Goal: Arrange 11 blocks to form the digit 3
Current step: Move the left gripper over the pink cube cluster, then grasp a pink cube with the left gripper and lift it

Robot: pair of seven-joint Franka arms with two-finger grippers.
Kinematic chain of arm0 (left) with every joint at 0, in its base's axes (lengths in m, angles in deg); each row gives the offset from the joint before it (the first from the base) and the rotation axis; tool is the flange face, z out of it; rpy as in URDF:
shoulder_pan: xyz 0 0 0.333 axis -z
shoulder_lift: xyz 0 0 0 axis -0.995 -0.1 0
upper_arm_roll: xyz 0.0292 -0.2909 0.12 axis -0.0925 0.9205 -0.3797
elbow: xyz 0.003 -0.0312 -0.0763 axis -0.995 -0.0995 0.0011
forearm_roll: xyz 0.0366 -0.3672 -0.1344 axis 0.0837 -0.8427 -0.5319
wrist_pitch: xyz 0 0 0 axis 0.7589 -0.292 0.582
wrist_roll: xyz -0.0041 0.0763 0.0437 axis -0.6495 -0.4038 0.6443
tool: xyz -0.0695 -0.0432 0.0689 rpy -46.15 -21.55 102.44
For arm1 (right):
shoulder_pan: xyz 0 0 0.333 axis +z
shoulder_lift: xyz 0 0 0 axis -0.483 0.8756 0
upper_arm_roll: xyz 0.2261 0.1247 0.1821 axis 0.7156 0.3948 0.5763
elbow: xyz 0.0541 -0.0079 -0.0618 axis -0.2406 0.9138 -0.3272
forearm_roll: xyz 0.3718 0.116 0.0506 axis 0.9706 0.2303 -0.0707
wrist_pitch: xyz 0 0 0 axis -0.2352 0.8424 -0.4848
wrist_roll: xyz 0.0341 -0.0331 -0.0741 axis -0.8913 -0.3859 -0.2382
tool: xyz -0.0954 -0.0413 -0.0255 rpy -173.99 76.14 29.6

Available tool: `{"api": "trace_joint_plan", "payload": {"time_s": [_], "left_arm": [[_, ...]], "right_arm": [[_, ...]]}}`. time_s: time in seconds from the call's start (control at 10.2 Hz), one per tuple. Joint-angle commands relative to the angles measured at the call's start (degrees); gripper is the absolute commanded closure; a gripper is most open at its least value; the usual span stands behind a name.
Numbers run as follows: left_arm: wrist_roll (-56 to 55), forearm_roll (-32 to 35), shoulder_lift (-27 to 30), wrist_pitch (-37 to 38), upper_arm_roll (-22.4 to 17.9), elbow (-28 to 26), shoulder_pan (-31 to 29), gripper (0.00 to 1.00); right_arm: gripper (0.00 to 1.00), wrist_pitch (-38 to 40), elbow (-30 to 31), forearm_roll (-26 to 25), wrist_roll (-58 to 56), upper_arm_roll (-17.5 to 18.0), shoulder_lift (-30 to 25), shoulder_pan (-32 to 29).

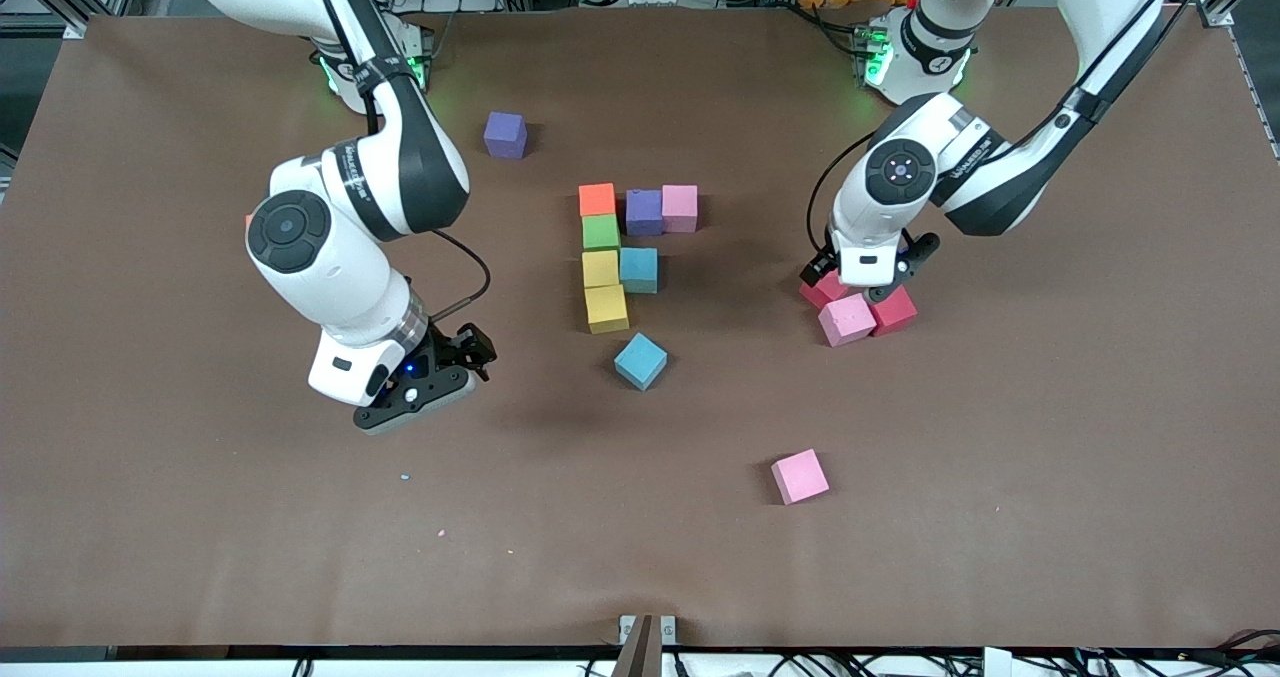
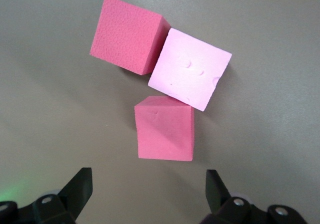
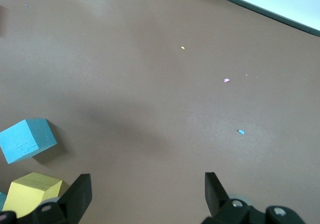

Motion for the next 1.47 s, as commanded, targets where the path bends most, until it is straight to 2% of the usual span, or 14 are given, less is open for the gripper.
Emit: {"api": "trace_joint_plan", "payload": {"time_s": [0.0, 0.29, 0.78, 1.37], "left_arm": [[-0.31, 5.87, -2.0, -1.04, -1.13, -0.51, -0.62, 0.0], [-0.48, 8.35, -4.82, -4.29, -4.04, -0.07, 0.86, 0.0], [-3.56, 9.67, -6.41, -8.16, -11.5, 0.2, 9.56, 0.0], [-3.56, 9.77, -6.23, -7.99, -11.78, -0.24, 8.69, 0.0]], "right_arm": [[0.0, 0.28, 0.9, -0.85, -0.04, 0.42, -0.97, -0.33], [0.0, 3.18, 0.55, -0.85, -0.12, 0.51, -1.14, -0.41], [0.0, 4.06, 0.64, -0.85, -0.39, 0.51, -1.41, -0.5], [0.0, 4.59, 0.64, -0.85, -0.39, 0.95, -1.5, -0.5]]}}
